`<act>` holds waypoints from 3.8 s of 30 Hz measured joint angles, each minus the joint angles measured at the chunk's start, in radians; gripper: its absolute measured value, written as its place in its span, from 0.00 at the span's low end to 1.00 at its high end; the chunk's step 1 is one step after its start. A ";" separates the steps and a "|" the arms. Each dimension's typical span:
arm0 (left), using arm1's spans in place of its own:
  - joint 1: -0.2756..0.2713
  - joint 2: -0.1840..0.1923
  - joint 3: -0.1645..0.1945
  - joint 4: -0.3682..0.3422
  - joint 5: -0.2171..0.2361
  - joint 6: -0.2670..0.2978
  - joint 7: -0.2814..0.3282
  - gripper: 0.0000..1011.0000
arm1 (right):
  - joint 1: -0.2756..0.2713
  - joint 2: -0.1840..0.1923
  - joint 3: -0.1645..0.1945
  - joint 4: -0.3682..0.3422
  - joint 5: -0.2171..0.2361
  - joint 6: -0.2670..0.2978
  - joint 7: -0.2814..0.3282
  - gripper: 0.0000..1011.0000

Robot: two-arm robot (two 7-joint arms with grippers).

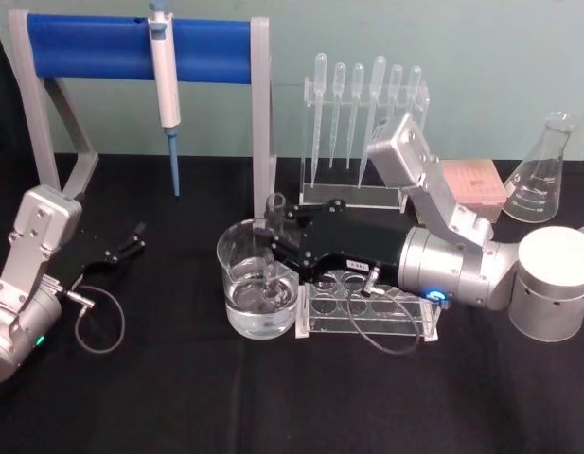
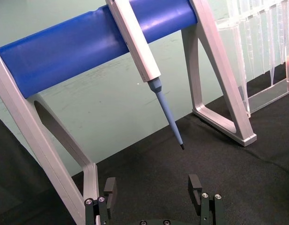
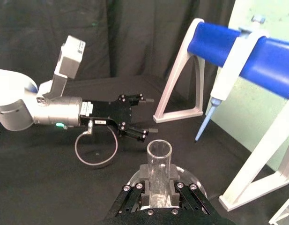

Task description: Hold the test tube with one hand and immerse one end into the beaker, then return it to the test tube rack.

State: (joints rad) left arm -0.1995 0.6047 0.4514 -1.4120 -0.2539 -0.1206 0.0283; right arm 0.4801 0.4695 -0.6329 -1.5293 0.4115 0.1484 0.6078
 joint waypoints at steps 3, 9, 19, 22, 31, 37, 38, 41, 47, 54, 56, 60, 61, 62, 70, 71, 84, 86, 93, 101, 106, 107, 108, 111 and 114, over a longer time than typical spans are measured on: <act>0.000 0.000 0.000 0.000 0.000 0.000 0.000 0.99 | 0.004 0.006 0.008 -0.023 0.007 0.008 0.000 0.22; 0.000 0.000 0.000 0.000 0.000 0.000 0.000 0.99 | 0.011 0.026 0.031 -0.085 0.032 0.023 0.000 0.22; 0.000 0.000 0.000 0.000 0.000 0.000 0.000 0.99 | -0.002 0.077 0.075 -0.212 0.094 0.037 -0.009 0.22; 0.000 0.000 0.000 0.000 0.000 0.000 0.000 0.99 | -0.015 0.100 0.095 -0.254 0.118 0.034 -0.018 0.22; 0.000 0.000 0.000 0.000 0.000 0.000 0.000 0.99 | -0.080 0.197 0.154 -0.351 0.154 0.029 -0.054 0.22; 0.000 0.000 0.000 0.000 0.000 0.000 0.000 0.99 | -0.145 0.250 0.193 -0.368 0.172 0.021 -0.078 0.22; 0.000 0.000 0.000 0.000 0.000 0.000 0.000 0.99 | -0.155 0.256 0.198 -0.368 0.173 0.019 -0.081 0.22; 0.000 0.000 0.000 0.000 0.000 0.000 0.000 0.99 | -0.187 0.273 0.216 -0.367 0.178 0.011 -0.093 0.22; 0.000 0.000 0.000 0.000 0.000 0.000 0.000 0.99 | -0.221 0.281 0.232 -0.337 0.179 0.000 -0.100 0.22; 0.000 0.000 0.000 0.000 0.000 0.000 0.000 0.99 | -0.225 0.265 0.230 -0.306 0.169 -0.006 -0.099 0.22; 0.000 0.000 0.000 0.000 0.000 0.000 0.000 0.99 | -0.225 0.260 0.228 -0.298 0.164 -0.006 -0.098 0.22; 0.000 0.000 0.000 0.000 0.000 0.000 0.000 0.99 | -0.225 0.254 0.226 -0.288 0.156 -0.006 -0.098 0.22; 0.000 0.000 0.000 0.000 0.000 0.000 0.000 0.99 | -0.226 0.252 0.225 -0.283 0.153 -0.006 -0.098 0.22; 0.000 0.000 0.000 0.000 0.000 0.000 0.000 0.99 | -0.226 0.251 0.225 -0.281 0.152 -0.006 -0.098 0.22; 0.000 0.000 0.000 0.000 0.000 0.000 0.000 0.99 | -0.237 0.242 0.229 -0.271 0.139 -0.011 -0.100 0.22; 0.000 0.000 0.000 0.000 0.000 0.000 0.000 0.99 | -0.237 0.241 0.229 -0.269 0.138 -0.012 -0.100 0.22; 0.000 0.000 0.000 0.000 0.000 0.000 0.000 0.99 | -0.239 0.220 0.225 -0.244 0.117 -0.019 -0.096 0.22; 0.000 0.000 0.000 0.000 0.000 0.000 0.000 0.99 | -0.240 0.217 0.224 -0.240 0.115 -0.019 -0.095 0.22; 0.000 0.000 0.000 0.000 0.000 0.000 0.000 0.99 | -0.244 0.210 0.216 -0.228 0.102 -0.018 -0.094 0.22; 0.000 0.000 0.000 0.000 0.000 0.000 0.000 0.99 | -0.247 0.198 0.209 -0.211 0.093 -0.017 -0.090 0.22; 0.000 0.000 0.000 0.000 0.000 0.000 0.000 0.99 | -0.249 0.193 0.207 -0.201 0.089 -0.017 -0.089 0.22; 0.000 0.000 0.000 0.000 0.000 0.000 0.000 0.99 | -0.250 0.191 0.206 -0.198 0.087 -0.017 -0.089 0.22; 0.000 0.000 0.000 0.000 0.000 0.000 0.000 0.99 | -0.250 0.190 0.206 -0.196 0.087 -0.017 -0.089 0.22; 0.000 0.000 0.000 0.000 0.000 0.000 0.000 0.99 | -0.251 0.188 0.205 -0.191 0.085 -0.017 -0.089 0.22; 0.000 0.000 0.000 0.000 0.000 0.000 0.000 0.99 | -0.252 0.184 0.203 -0.184 0.083 -0.016 -0.088 0.22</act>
State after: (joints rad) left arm -0.1995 0.6047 0.4513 -1.4120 -0.2539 -0.1206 0.0283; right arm 0.2281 0.6534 -0.4298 -1.7132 0.4945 0.1323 0.5194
